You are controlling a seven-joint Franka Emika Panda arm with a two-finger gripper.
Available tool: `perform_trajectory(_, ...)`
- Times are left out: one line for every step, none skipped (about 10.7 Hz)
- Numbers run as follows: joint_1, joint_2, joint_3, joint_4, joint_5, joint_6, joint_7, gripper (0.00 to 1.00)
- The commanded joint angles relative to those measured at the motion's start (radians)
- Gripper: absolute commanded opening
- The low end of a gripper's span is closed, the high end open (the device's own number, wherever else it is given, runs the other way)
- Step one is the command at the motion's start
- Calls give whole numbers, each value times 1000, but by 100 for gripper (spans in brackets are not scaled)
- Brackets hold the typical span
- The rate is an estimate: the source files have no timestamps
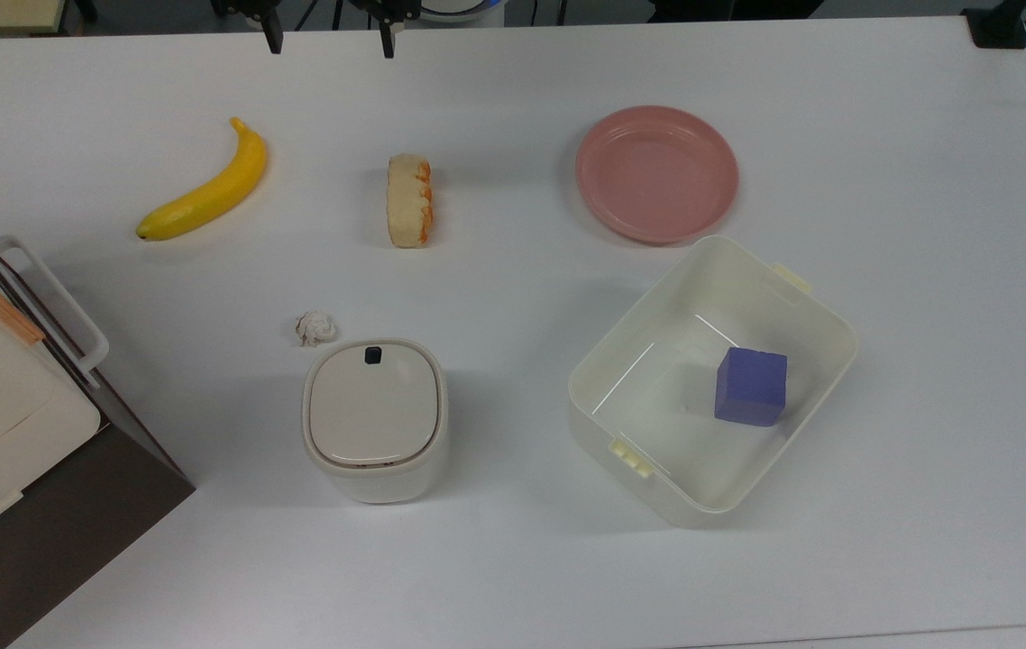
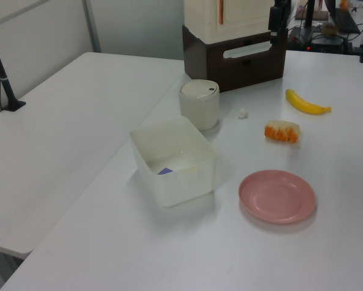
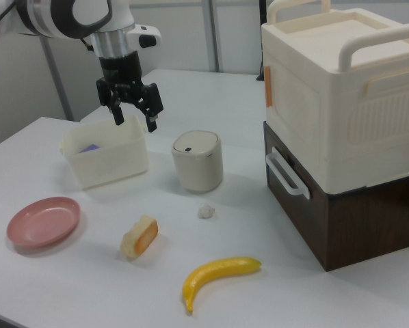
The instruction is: Open the trash can
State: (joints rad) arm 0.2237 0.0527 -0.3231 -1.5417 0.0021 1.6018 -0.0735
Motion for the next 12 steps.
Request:
perform_trajectory(5, -4, -8, -8, 13, 18, 14, 100)
perform_trajectory(5, -4, -7, -8, 12, 18, 14, 100)
perform_trajectory(3, -4, -7, -8, 12, 23, 12, 100)
perform_trajectory(5, -5, -7, -8, 12, 24, 12, 100)
perform_trajectory(5, -4, -7, -8, 12, 24, 12, 100)
perform_trajectory(9, -4, -5, -8, 10, 24, 14, 100)
perform_trajectory(9, -5, -5, -8, 9, 24, 14, 100)
perform_trajectory(6, -5, -7, -6, 7, 24, 14, 100)
perform_trajectory(9, -7, -5, -6, 3, 24, 14, 100)
perform_trajectory(17, -10, 2, -6, -4, 24, 14, 78)
perform_trajectory(26, -4, 6, -8, -8, 59, 15, 14)
perform_trajectory(49, 15, 6, -20, -31, 167, 46, 0)
